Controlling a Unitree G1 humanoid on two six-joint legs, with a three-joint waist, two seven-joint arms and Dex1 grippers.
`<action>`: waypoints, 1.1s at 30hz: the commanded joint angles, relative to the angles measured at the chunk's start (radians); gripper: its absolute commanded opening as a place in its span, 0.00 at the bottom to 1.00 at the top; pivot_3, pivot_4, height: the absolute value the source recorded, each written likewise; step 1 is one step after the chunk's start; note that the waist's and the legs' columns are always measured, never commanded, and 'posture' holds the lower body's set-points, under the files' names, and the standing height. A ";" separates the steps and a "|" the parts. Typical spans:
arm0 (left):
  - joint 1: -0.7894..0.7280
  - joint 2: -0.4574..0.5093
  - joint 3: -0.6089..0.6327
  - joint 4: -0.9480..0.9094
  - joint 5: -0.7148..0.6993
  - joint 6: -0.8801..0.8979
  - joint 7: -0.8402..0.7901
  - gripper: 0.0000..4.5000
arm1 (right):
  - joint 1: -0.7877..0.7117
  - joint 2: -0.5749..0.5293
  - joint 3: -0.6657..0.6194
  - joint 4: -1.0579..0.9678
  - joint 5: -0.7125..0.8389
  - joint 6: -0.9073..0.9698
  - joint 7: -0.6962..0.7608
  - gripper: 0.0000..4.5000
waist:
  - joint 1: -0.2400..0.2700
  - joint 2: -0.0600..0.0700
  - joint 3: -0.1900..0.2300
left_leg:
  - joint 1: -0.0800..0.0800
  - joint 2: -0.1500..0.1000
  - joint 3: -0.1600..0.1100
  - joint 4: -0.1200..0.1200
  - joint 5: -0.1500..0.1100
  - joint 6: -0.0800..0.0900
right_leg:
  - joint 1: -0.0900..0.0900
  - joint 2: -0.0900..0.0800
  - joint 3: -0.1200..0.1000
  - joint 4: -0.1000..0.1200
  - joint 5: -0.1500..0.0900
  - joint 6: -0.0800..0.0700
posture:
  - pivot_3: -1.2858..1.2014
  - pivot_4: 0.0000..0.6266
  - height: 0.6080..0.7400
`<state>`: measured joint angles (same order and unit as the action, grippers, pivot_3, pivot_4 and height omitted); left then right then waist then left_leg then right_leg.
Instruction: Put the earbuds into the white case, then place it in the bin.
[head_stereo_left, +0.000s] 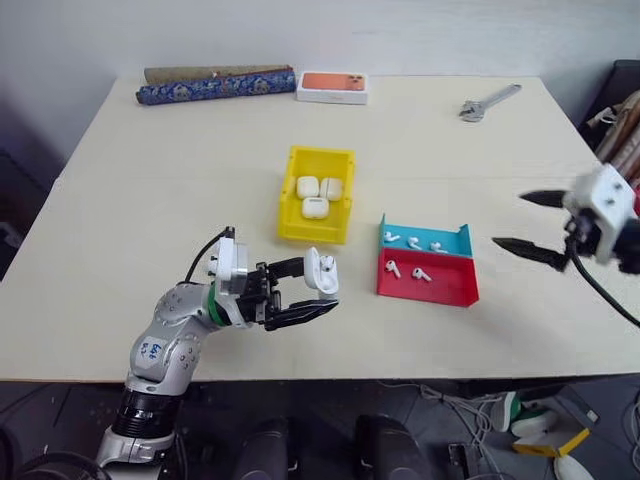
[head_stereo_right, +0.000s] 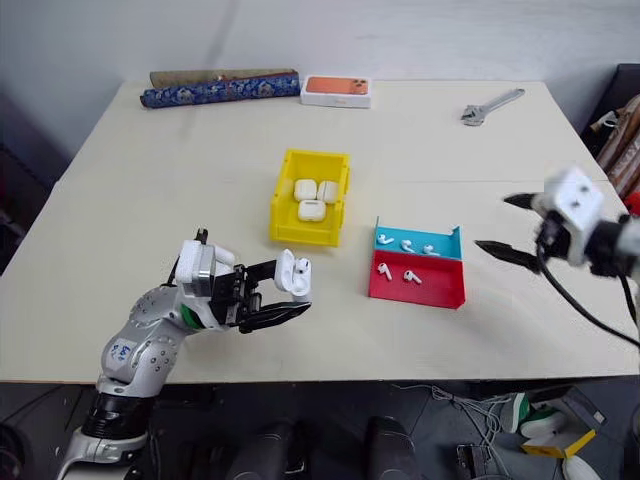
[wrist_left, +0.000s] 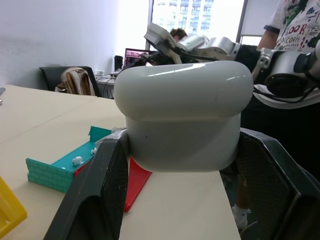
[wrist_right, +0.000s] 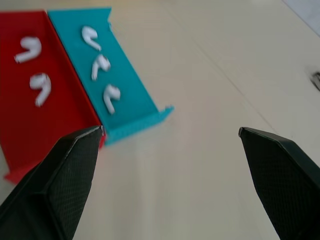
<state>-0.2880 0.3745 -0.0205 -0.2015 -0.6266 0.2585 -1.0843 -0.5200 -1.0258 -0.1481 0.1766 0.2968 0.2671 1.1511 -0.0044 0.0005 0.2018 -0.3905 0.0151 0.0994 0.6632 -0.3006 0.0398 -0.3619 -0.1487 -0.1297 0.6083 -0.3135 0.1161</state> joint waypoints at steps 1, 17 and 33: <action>-0.003 -0.006 -0.007 -0.034 -0.010 -0.009 0.004 0.62 | -0.152 0.006 0.174 0.011 -0.077 0.109 0.084 0.86 | 0.005 0.000 0.000 | -0.001 0.000 -0.001 0.001 0.000 0.000 | 0.000 0.000 -0.001 -0.001 0.000 0.000 | 0.52 0.24 1.00; 0.020 -0.012 -0.021 -0.070 -0.008 0.000 0.037 0.62 | -0.526 0.196 0.515 0.406 -0.375 0.235 0.136 0.50 | 0.002 0.000 0.000 | -0.016 -0.005 0.000 0.003 0.002 0.004 | -0.012 0.004 -0.011 0.004 0.002 0.003 | 0.52 0.24 1.00; 0.034 -0.002 -0.016 -0.086 -0.003 -0.004 0.056 0.62 | -0.579 0.260 0.548 0.599 -0.487 0.167 0.169 0.50 | 0.000 0.000 0.000 | -0.015 -0.004 0.002 0.003 0.003 0.003 | -0.013 0.005 -0.009 0.006 0.002 0.003 | 0.52 0.24 1.00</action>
<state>-0.2571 0.3685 -0.0431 -0.2592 -0.6248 0.2678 -1.0283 -1.0873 -0.7685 0.4097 0.7614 -0.1759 0.4433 1.3186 -0.0040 0.0006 0.2018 -0.4057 0.0112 0.1013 0.6663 -0.2979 0.0429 -0.3748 -0.1438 -0.1380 0.6143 -0.3117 0.1192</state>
